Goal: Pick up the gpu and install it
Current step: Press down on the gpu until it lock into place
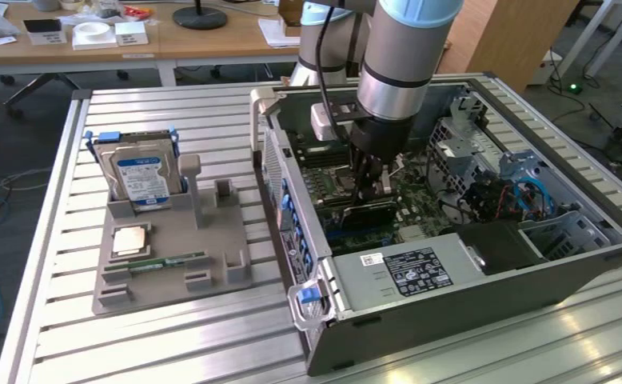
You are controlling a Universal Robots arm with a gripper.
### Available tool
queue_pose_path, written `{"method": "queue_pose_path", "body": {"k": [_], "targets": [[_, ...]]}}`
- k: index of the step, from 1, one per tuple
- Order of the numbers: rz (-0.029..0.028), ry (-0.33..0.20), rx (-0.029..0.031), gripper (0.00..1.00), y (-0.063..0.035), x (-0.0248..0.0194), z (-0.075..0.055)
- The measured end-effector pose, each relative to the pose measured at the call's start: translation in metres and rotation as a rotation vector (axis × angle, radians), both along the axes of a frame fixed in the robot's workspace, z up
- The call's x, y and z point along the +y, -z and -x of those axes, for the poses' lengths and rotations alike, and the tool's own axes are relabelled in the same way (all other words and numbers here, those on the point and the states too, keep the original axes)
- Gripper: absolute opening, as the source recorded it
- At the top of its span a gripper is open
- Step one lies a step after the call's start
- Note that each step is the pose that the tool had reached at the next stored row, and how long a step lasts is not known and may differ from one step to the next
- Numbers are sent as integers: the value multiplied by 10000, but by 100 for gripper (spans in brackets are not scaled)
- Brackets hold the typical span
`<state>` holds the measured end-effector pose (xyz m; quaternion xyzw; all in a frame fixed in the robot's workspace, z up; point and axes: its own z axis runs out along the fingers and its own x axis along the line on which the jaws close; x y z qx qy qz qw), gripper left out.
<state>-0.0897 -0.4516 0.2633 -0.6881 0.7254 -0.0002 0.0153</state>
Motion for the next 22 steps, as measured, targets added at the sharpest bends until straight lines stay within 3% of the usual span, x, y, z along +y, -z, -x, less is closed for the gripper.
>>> {"method": "queue_pose_path", "body": {"k": [22], "targets": [[3,-1,-4,11,31,0,38]]}}
